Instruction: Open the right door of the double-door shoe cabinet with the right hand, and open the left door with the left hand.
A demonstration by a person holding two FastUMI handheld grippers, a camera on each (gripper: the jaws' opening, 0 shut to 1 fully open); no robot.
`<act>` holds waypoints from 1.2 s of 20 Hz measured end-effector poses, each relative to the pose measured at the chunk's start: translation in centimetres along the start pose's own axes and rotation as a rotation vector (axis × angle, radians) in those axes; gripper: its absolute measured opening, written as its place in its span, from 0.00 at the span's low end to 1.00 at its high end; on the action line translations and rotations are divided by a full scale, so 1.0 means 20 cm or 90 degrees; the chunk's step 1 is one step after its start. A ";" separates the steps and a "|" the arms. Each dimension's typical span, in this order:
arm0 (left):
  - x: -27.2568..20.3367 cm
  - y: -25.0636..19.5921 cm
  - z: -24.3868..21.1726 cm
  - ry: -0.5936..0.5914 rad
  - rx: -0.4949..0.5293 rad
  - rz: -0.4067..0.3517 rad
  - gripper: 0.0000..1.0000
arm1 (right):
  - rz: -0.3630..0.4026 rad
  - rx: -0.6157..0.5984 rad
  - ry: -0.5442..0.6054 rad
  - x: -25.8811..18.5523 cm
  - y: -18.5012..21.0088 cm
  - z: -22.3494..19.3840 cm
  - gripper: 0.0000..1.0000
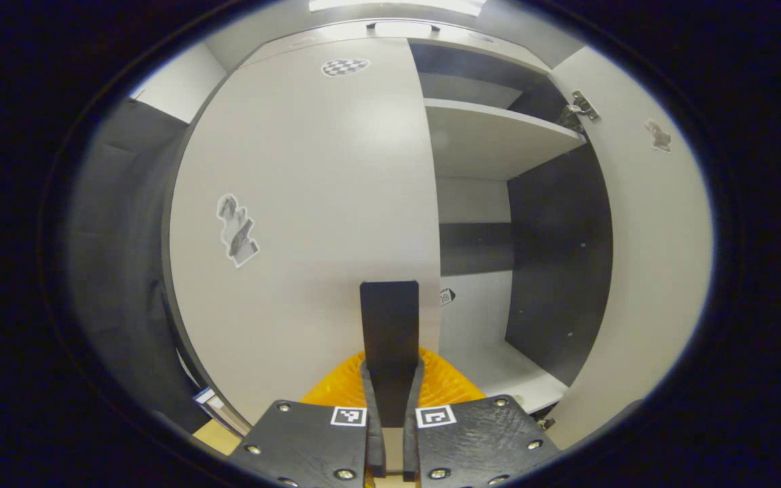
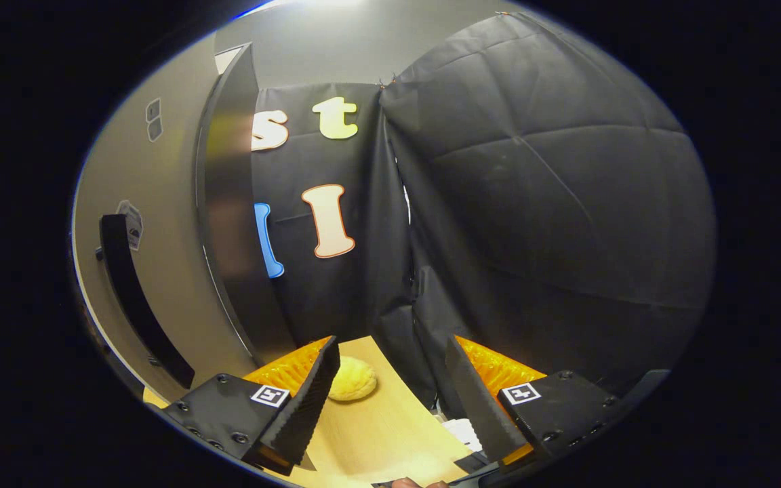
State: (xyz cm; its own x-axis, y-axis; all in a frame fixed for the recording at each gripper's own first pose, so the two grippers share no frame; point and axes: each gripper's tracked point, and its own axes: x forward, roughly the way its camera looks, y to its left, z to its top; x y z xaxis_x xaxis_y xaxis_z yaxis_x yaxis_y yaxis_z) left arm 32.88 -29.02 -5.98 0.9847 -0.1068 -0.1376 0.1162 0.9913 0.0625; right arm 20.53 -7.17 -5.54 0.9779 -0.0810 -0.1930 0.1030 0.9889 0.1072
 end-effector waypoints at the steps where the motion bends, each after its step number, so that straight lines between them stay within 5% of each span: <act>1: 0.00 0.00 -0.01 0.000 -0.007 0.002 0.09 | 0.008 -0.001 -0.001 0.03 0.01 0.01 0.98; 12: -0.06 0.03 -0.02 -0.015 -0.031 0.048 0.06 | 0.095 -0.018 0.038 0.14 0.02 -0.04 0.93; 16: -0.09 0.05 -0.02 -0.023 -0.037 0.051 0.05 | 0.126 0.052 0.025 0.11 0.09 0.02 0.93; 24: -0.16 0.07 -0.03 -0.042 -0.064 0.000 0.06 | 0.094 0.008 -0.016 -0.09 0.17 0.06 0.92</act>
State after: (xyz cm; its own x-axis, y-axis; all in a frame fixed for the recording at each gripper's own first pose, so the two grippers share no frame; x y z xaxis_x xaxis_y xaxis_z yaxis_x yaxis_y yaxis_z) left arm 29.90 -27.34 -6.09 0.9915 -0.1080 -0.0719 0.1055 0.9937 -0.0379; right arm 19.32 -3.81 -3.59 0.9869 0.0621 -0.1489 -0.0403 0.9886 0.1450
